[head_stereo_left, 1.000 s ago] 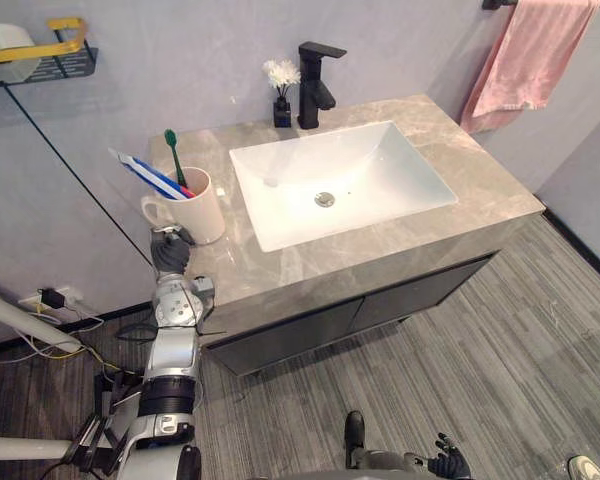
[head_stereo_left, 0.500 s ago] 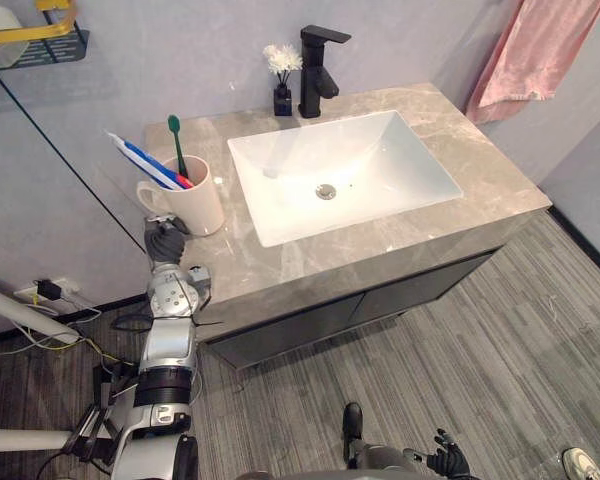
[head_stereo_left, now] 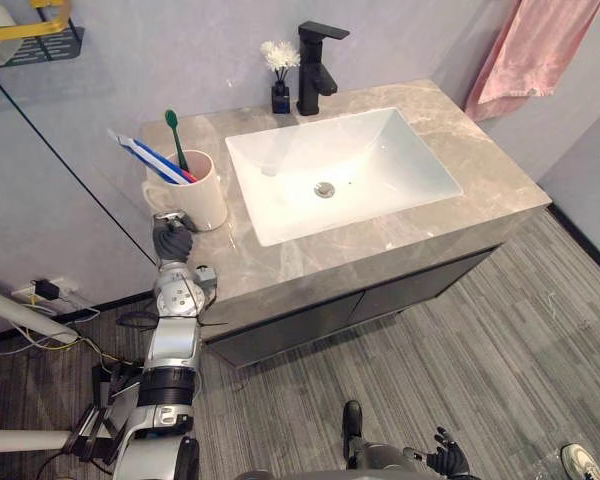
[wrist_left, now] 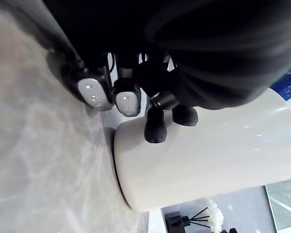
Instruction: Organize washtable
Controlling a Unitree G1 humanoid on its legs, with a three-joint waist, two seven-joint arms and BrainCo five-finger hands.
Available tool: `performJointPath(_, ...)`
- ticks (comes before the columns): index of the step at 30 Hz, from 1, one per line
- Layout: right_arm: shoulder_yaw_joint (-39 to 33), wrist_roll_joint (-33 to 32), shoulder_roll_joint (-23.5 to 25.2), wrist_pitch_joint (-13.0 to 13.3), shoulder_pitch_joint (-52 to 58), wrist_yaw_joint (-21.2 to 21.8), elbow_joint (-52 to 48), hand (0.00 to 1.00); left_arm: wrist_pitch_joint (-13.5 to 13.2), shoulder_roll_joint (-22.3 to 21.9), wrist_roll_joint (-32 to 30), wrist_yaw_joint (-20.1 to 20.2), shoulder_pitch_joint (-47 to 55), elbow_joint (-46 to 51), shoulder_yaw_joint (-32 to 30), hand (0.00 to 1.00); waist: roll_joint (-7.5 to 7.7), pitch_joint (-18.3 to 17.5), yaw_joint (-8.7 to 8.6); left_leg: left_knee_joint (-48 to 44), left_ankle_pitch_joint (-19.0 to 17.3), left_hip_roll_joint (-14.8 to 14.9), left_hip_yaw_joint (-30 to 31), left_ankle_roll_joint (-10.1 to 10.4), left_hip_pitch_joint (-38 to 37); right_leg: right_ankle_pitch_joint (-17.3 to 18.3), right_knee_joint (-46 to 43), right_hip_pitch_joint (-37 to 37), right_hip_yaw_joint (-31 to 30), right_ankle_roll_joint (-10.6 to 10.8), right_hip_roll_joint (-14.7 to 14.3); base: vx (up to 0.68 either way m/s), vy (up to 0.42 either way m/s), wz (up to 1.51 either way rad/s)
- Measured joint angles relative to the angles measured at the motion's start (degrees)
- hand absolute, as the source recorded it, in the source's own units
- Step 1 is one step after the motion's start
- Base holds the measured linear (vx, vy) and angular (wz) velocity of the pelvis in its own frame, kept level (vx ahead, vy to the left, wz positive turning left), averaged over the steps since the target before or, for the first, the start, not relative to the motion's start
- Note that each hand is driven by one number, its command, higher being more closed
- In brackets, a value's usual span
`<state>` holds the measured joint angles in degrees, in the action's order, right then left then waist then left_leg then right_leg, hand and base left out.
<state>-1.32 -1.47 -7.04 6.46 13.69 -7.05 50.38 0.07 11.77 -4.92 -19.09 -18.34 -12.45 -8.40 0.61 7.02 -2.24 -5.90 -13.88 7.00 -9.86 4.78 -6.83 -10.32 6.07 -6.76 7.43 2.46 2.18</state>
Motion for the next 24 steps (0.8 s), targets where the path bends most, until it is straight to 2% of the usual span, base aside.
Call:
performJointPath(6, 0.0, 0.0, 0.0, 0.0, 0.0, 0.0, 0.0, 0.0, -1.4, -0.3, 3.9, 3.9, 2.7, 3.4, 2.1, 1.0, -0.01, 0.0, 0.06, 0.0, -0.2, -0.1, 0.0, -0.3, 0.0, 0.0, 0.0, 0.0, 0.0, 0.0, 0.0, 0.0, 0.0, 0.0)
performJointPath(24, -0.8, 0.0, 0.0, 0.0, 0.0, 1.0, 0.0, 0.0, -1.6, -0.5, 2.9, 3.7, 1.7, 2.8, 6.2, 1.0, -0.45, 0.3, -0.16, -0.1, -0.2, -0.1, -0.3, -0.3, -0.2, 0.0, 0.0, 0.0, -0.5, 0.0, 0.0, 0.0, 0.0, 0.0)
